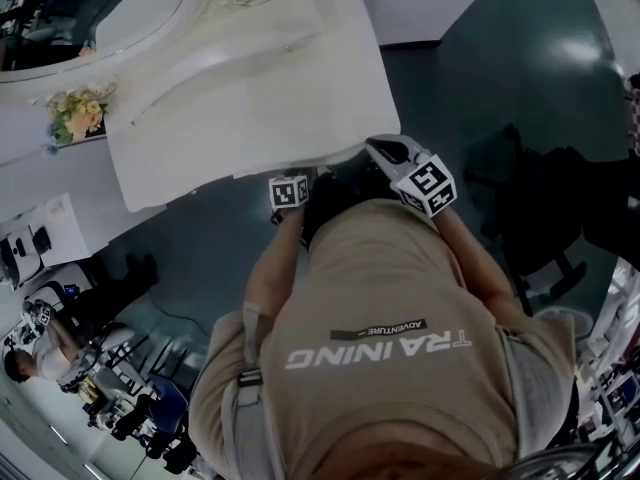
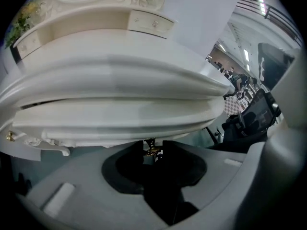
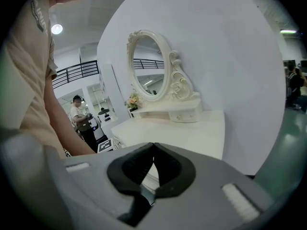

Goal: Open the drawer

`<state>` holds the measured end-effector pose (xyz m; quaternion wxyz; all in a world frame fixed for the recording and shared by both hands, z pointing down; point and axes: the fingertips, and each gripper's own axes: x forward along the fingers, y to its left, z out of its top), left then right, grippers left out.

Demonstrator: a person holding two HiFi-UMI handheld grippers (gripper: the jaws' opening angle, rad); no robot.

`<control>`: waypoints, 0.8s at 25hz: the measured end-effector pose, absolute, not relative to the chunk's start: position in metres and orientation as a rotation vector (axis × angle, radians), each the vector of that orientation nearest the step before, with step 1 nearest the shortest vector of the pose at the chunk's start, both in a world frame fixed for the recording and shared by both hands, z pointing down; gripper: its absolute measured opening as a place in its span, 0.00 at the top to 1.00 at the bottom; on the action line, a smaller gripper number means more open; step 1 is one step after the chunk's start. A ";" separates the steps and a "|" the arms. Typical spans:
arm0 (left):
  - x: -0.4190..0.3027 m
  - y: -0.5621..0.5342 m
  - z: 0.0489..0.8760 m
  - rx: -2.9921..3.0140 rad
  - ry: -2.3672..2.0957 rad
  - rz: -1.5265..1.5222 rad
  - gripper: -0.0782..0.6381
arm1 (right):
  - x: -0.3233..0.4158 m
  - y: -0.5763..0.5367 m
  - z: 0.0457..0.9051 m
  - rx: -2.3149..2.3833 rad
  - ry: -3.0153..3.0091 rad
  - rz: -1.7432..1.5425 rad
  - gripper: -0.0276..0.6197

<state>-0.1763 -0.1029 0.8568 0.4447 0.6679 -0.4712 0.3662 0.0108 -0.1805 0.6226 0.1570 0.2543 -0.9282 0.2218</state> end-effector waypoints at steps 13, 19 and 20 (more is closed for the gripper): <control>-0.166 -0.072 0.858 1.612 -1.162 0.949 0.71 | 0.010 -0.170 0.629 0.680 -2.678 0.644 0.95; -0.169 -0.053 0.859 1.650 -1.111 0.969 0.71 | 0.005 -0.160 0.626 0.741 -2.656 0.639 0.95; -0.169 -0.051 0.860 1.657 -1.109 0.963 0.71 | 0.003 -0.156 0.626 0.745 -2.649 0.632 0.95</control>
